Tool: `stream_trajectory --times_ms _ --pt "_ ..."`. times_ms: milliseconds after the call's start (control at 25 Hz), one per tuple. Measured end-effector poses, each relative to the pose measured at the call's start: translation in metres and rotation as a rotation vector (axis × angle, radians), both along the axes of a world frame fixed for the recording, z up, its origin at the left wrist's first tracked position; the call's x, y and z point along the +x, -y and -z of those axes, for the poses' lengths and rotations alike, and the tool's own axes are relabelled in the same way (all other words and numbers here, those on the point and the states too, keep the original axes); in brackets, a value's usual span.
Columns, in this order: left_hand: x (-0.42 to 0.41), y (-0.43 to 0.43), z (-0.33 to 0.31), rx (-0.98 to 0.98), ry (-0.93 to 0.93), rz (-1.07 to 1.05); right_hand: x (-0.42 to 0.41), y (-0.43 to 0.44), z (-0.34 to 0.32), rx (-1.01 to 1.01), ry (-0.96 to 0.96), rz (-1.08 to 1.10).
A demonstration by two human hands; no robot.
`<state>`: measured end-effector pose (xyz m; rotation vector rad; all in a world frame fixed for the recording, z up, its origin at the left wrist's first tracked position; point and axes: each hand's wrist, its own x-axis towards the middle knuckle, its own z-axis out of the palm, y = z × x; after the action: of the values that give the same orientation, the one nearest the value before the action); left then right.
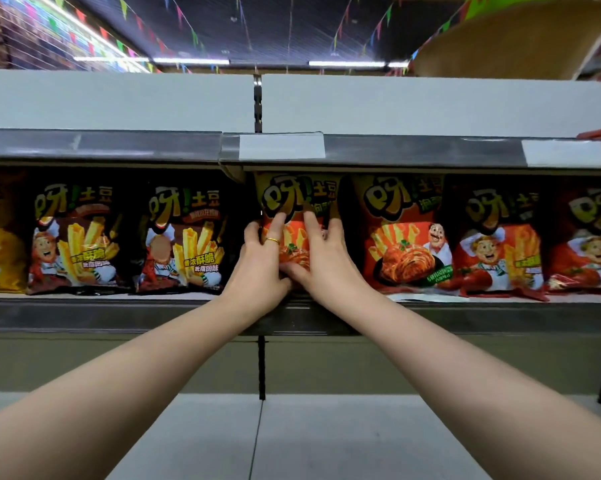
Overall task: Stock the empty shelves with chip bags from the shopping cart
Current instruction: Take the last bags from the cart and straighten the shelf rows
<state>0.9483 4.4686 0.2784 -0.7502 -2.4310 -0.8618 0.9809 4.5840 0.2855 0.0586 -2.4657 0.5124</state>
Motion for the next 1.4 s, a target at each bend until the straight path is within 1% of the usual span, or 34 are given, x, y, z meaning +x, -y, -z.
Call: stream_trajectory --times_ms 120,280,400,560,640,760,880,1040,1200,1280,1400 --pt "-0.004 0.001 -0.001 -0.006 -0.039 -0.013 -0.002 -0.001 -0.008 0.026 0.025 -0.001" --pt "-0.013 0.0 -0.006 -0.122 -0.046 -0.042 -0.007 -0.002 -0.009 0.102 0.101 0.007" --pt "-0.016 0.0 -0.009 -0.157 -0.028 -0.047 -0.012 -0.003 -0.009 0.145 0.128 0.04" --pt "-0.018 -0.001 -0.01 -0.186 -0.014 -0.049 -0.015 -0.002 -0.008 0.126 0.146 0.054" --pt "-0.016 0.0 -0.011 -0.159 -0.019 -0.029 -0.011 -0.003 -0.009 0.117 0.13 0.034" --pt "-0.011 0.004 -0.011 -0.113 -0.064 -0.006 -0.002 -0.008 -0.013 0.009 0.093 -0.033" --pt "-0.009 0.004 -0.008 -0.148 -0.098 -0.023 0.0 -0.008 -0.012 -0.05 0.055 -0.033" --pt "-0.014 0.001 -0.005 -0.217 -0.134 -0.07 -0.008 -0.003 -0.005 -0.019 0.052 -0.01" --pt "-0.018 0.0 -0.006 -0.226 -0.091 -0.07 -0.011 -0.003 -0.005 0.002 0.031 0.009" --pt "-0.016 0.0 -0.007 -0.219 -0.068 -0.074 -0.008 -0.003 -0.007 0.002 0.058 0.008" --pt "-0.011 0.0 -0.008 -0.232 -0.12 -0.105 -0.001 -0.002 -0.01 -0.021 0.055 -0.013"
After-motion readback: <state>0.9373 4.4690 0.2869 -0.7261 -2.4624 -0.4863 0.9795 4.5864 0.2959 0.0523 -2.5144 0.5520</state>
